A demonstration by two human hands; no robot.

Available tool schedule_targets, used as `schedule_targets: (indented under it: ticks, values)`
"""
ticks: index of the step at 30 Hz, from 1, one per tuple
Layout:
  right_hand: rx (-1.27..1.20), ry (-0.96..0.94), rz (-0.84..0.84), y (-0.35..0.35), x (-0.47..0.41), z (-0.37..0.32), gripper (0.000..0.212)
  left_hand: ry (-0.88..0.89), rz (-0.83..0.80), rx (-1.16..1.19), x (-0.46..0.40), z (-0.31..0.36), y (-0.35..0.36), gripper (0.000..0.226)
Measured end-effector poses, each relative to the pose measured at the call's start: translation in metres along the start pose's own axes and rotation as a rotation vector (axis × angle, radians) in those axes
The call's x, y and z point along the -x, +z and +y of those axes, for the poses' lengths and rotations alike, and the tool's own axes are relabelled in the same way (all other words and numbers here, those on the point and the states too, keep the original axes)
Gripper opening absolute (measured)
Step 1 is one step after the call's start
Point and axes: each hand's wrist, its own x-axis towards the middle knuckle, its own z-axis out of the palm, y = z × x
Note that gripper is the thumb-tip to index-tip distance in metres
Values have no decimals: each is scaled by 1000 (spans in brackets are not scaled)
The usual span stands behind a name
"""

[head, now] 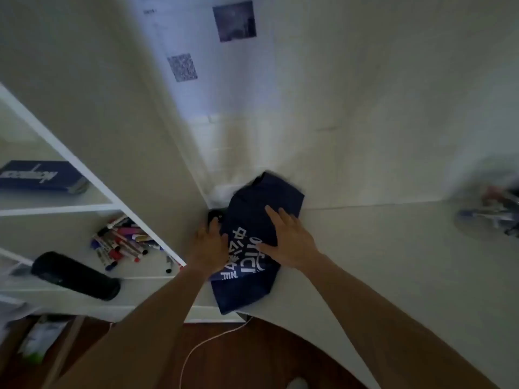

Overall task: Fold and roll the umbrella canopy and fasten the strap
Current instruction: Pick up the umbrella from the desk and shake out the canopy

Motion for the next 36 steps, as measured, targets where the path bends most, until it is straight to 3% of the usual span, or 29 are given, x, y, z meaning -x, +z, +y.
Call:
schedule_targets:
  ticks: [7, 12, 15, 19, 22, 24, 29, 36]
  values:
    - [204, 39, -70, 77, -81, 26, 116, 142, -18, -47, -70, -31, 48, 59]
    - [385, -33, 52, 108, -95, 43, 92, 285, 28, -137, -99, -38, 63, 65]
    - [358, -45, 61, 102, -103, 43, 77, 376, -38, -384, -114, -42, 69, 76]
    - [296, -80, 83, 90, -101, 51, 62, 444, -7, -442, -117, -32, 61, 74]
    - [265, -156, 122, 76, -83, 77, 53, 628, 96, -375, -118, -26, 64, 52]
    - [272, -213, 156, 63, -65, 101, 51, 742, 130, -294, -111, -17, 69, 30]
    - [394, -281, 183, 25, -17, 140, 50, 931, 201, -172, -73, 25, 86, 36]
    - [621, -300, 241, 4, 51, 171, 56, 1183, 430, -302, -28, 51, 118, 28]
